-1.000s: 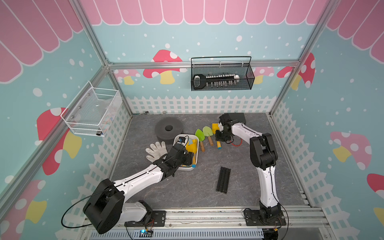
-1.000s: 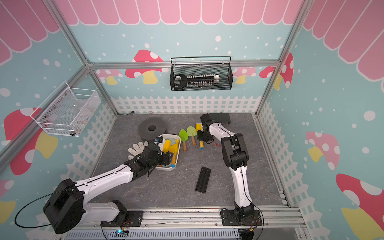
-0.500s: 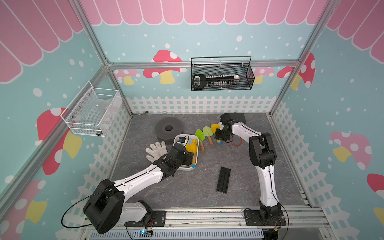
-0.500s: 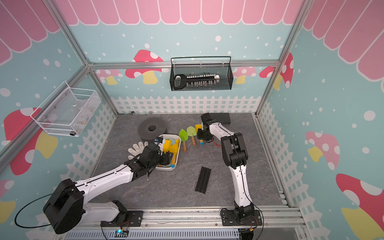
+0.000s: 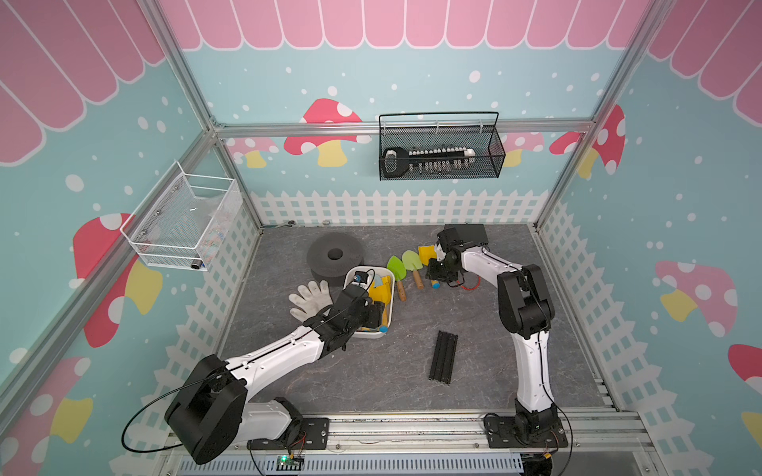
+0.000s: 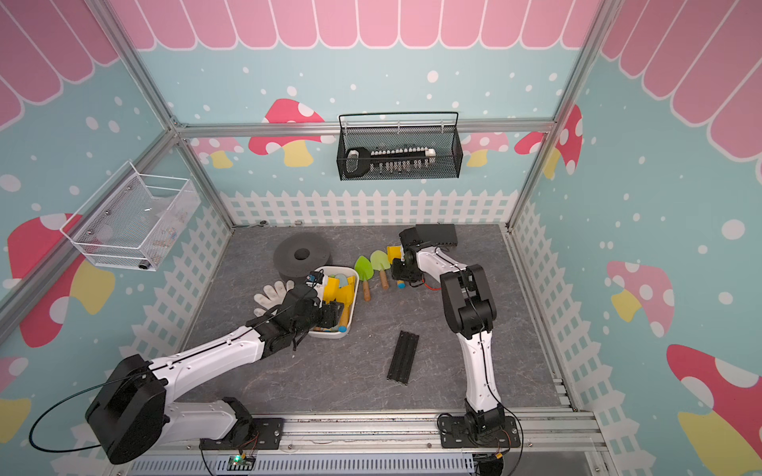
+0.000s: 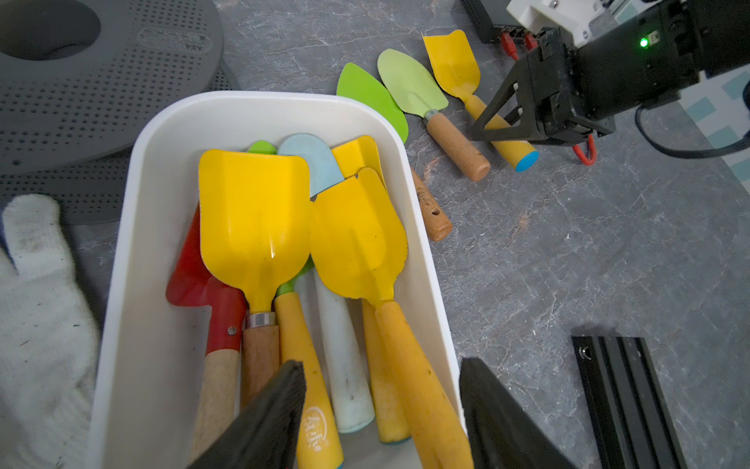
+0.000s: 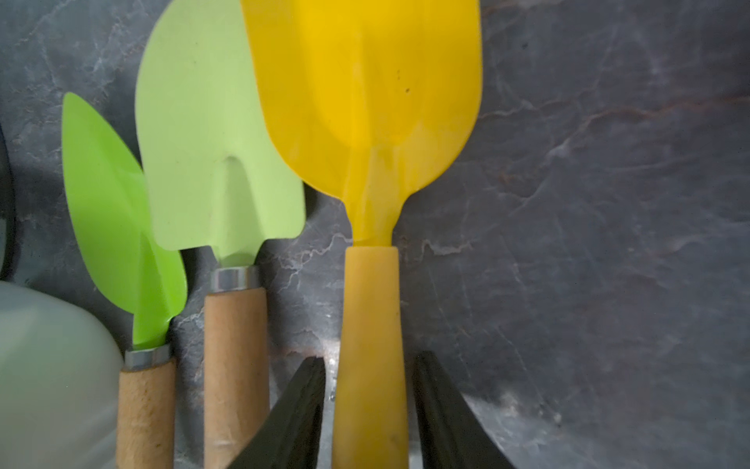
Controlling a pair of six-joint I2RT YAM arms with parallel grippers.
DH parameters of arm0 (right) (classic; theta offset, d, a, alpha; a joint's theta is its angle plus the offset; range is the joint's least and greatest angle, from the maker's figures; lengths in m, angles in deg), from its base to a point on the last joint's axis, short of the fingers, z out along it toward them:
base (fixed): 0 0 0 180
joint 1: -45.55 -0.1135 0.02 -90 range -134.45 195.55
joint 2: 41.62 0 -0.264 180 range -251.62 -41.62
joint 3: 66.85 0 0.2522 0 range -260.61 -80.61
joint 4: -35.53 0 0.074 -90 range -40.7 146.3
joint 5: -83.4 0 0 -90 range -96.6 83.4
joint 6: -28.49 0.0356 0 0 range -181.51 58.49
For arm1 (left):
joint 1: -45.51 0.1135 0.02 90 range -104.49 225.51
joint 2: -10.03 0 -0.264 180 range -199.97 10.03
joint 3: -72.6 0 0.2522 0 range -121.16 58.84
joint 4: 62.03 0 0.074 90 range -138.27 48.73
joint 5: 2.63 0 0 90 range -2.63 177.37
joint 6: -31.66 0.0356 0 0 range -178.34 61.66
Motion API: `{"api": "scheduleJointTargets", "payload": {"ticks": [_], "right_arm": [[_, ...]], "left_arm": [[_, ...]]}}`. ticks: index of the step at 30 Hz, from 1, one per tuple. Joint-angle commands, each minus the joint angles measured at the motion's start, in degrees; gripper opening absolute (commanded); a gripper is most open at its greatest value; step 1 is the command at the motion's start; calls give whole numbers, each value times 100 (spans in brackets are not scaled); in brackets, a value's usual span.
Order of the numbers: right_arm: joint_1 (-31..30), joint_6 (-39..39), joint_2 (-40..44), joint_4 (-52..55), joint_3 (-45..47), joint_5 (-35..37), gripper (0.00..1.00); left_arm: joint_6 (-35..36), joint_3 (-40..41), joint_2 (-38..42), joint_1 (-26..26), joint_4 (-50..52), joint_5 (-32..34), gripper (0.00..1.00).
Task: Take the shovel out of the storage box
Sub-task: Place the shovel at the center of the board.
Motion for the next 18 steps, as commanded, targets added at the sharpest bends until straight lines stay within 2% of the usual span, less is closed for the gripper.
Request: {"api": "scheduleJointTargets", "payload": {"ticks": [1, 7, 18], "right_arm": [[-96, -9, 298, -49, 142, -35, 42], [-198, -44, 407, -32, 156, 132, 42], [-224, -234, 1020, 146, 205, 435, 50]], "left_arm": [[66, -161, -23, 19, 52, -1, 65], [69, -161, -12, 22, 62, -10, 65], [-14, -161, 13, 22, 82, 153, 66]]}}
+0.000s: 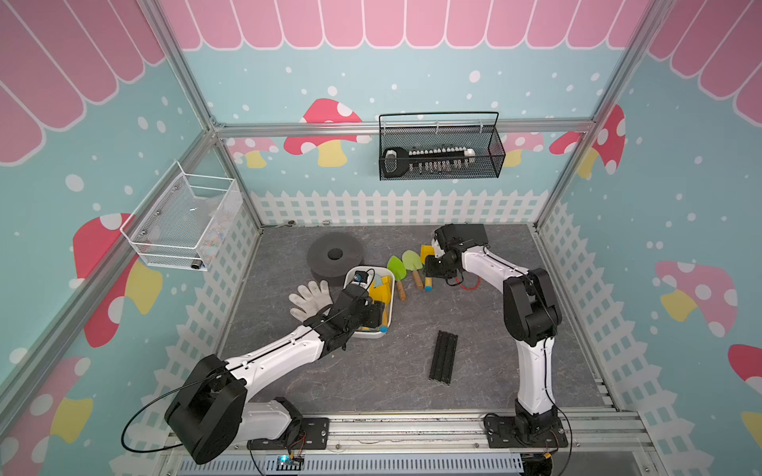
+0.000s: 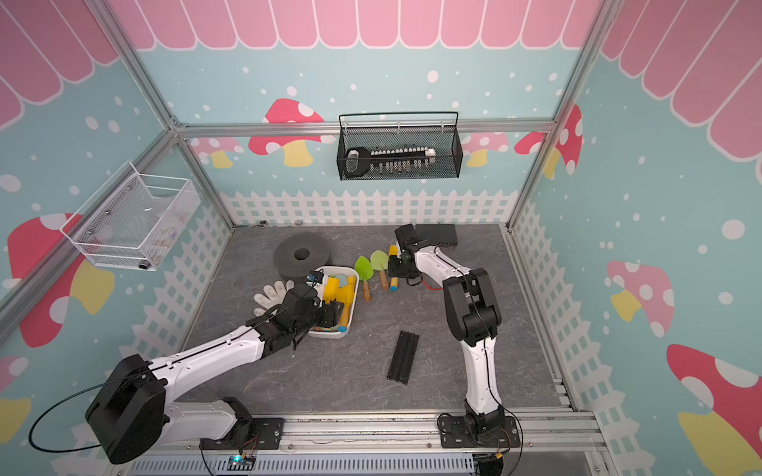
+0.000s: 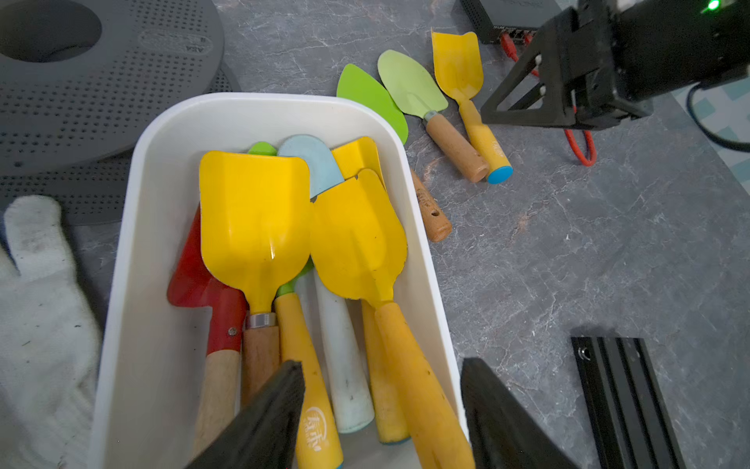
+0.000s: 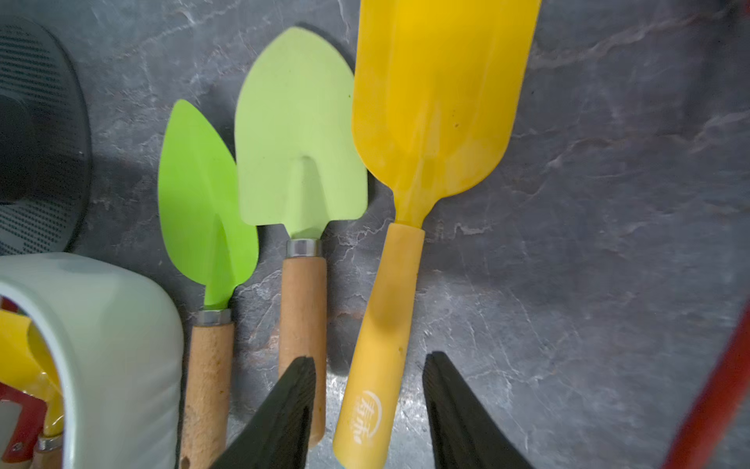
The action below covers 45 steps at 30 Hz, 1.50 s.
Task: Take the shovel out of the storage box
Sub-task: Place the shovel at the center of the board, then pick up the shovel from the storage box.
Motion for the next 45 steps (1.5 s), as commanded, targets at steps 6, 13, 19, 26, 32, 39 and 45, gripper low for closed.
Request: {"api": "scheduleJointTargets", "payload": {"ticks": [6, 13, 19, 26, 32, 39, 45], "right_arm": [[-34, -374, 984, 272, 351, 8, 51], [-34, -758, 1766, 378, 973, -306, 51], [-35, -921, 2467, 304, 1740, -678, 51], [-42, -1047, 3295, 30, 2693, -788, 51], [-43, -1097, 3637, -103, 3035, -754, 51], [-43, -1110, 3464, -122, 3044, -1009, 50], [-43, -1093, 3457, -191, 3086, -1034, 50]], "left_arm": [[-129, -147, 40, 22, 147, 491, 66], [-277, -288, -71, 23, 418, 838, 66], [-410, -380, -157, 21, 569, 1072, 66], [-480, -494, -329, 80, 758, 1227, 64], [-438, -716, -689, 292, 1084, 917, 54], [-277, -889, -1065, 422, 1193, 827, 49], [-199, -1026, -1321, 537, 1261, 829, 41]]}}
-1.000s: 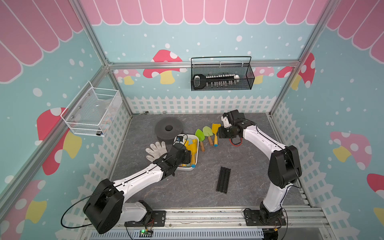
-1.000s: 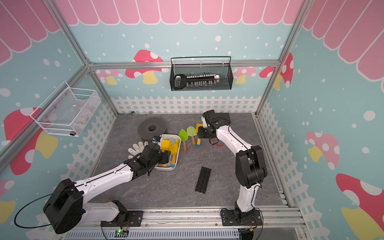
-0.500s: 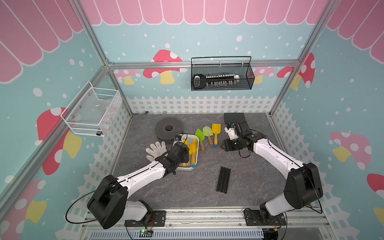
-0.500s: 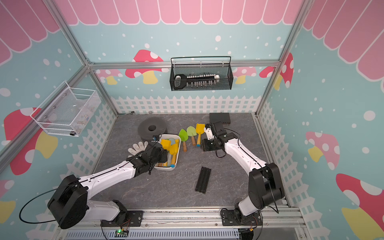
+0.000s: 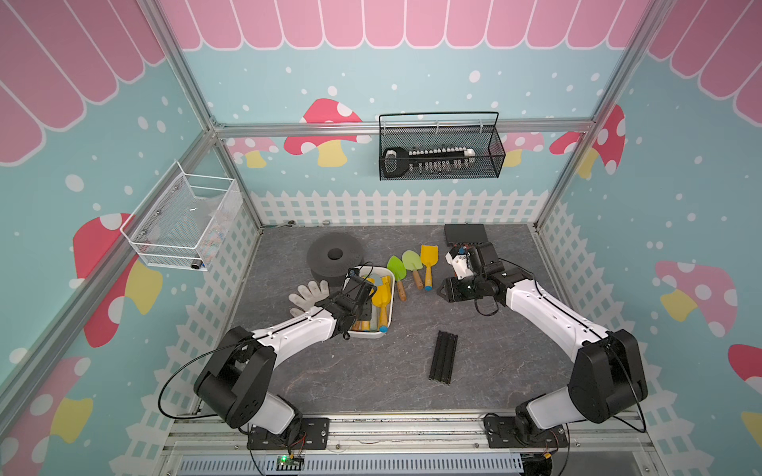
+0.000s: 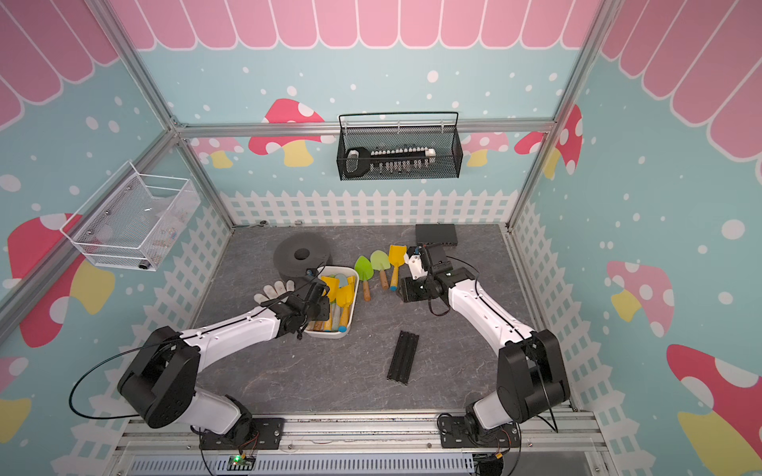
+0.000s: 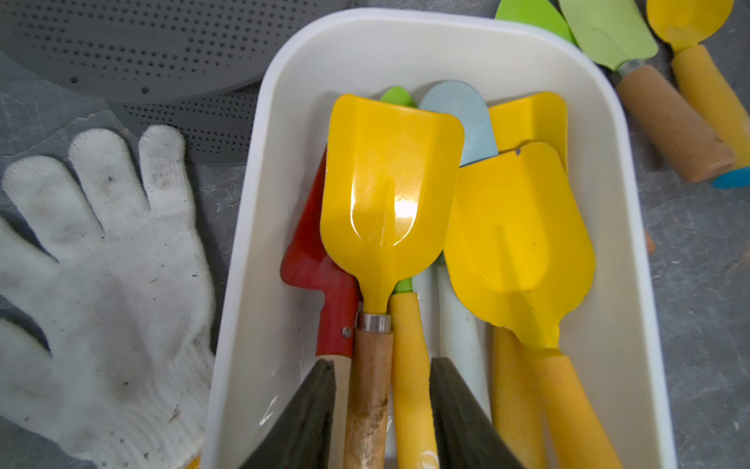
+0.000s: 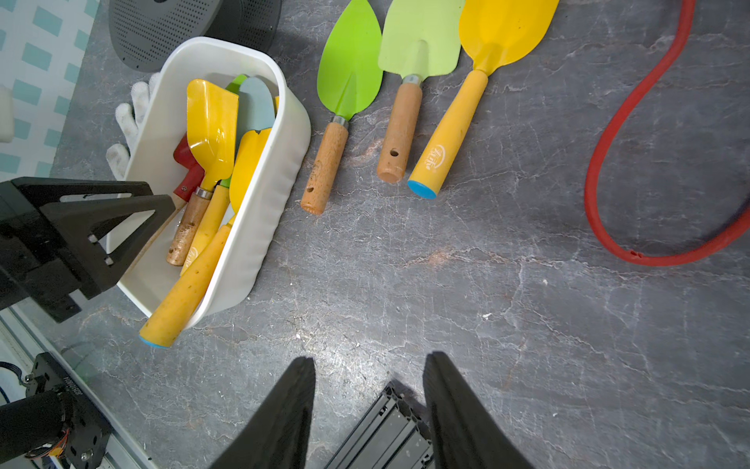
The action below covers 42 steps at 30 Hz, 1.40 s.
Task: Take the shovel out of the storage box
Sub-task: Pick up the shovel from the storage box.
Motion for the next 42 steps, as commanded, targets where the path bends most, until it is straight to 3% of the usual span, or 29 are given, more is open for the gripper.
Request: {"api": "scheduleJointTargets", "payload": {"ticks": [1, 13, 31, 42], "right_arm": [[-41, -61, -64, -75, 78, -88, 50], [-41, -47, -53, -93, 97, -98, 49], [-50, -17, 34, -129, 135, -142, 49], [-57, 9, 123, -159, 175, -127, 49]], "left_arm": [[137, -209, -115, 74, 97, -52, 41], [223, -362, -437, 300, -352, 170, 46], [489, -27, -713, 751, -1717, -237, 33], [447, -44, -1073, 803, -2025, -587, 32]]}}
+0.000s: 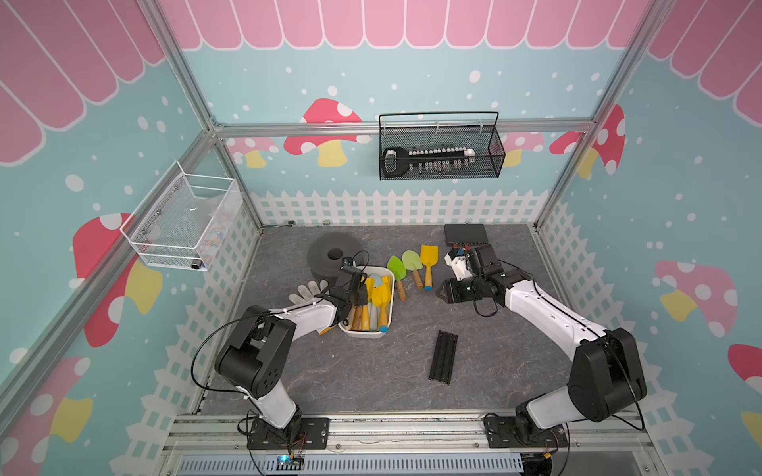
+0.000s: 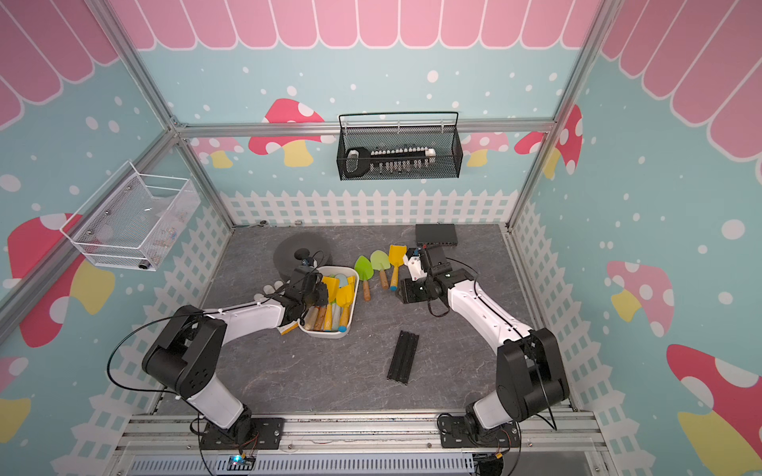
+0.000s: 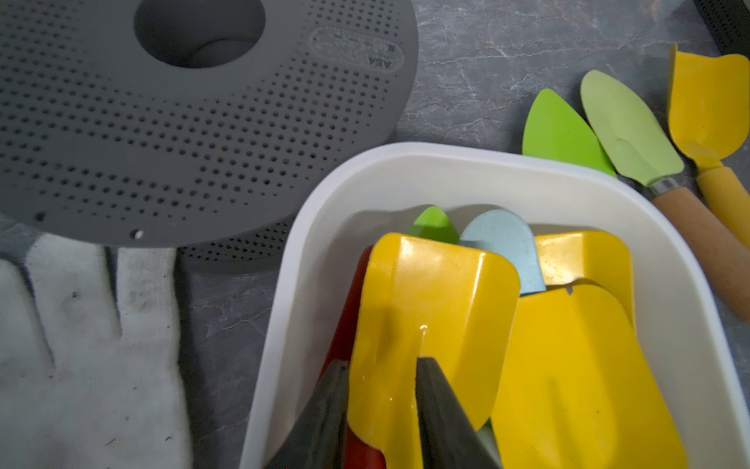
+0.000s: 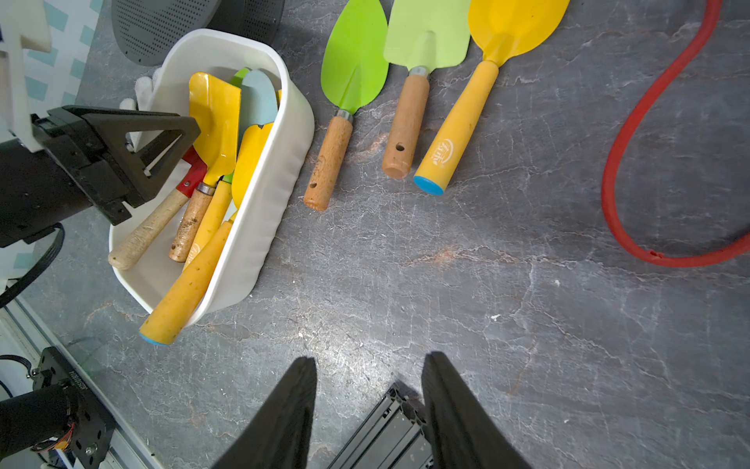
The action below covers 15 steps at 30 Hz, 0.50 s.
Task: Take the shovel out of the storage box
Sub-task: Pick up the shovel from the storage box.
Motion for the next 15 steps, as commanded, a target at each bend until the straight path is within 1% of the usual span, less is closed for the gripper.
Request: {"api": "scheduleJointTargets", "payload": {"ticks": [1, 2, 3, 7, 15], "right_arm": [[-58, 5, 164, -67, 93, -30, 49], [-61, 6, 172, -67, 98, -32, 49], [-56, 7, 184, -67, 103, -35, 49], [-58, 16, 209, -76, 108, -30, 49], [-67, 31, 212, -102, 117, -52, 49]], "left_arm": [[4, -1, -131, 51, -165, -187, 32], [4, -12, -147, 50, -148, -197, 32], [8, -14, -149, 174, -138, -182, 32], [-4, -14, -172, 241, -122, -110, 33], [78, 125, -70, 263, -320, -1, 48]]}}
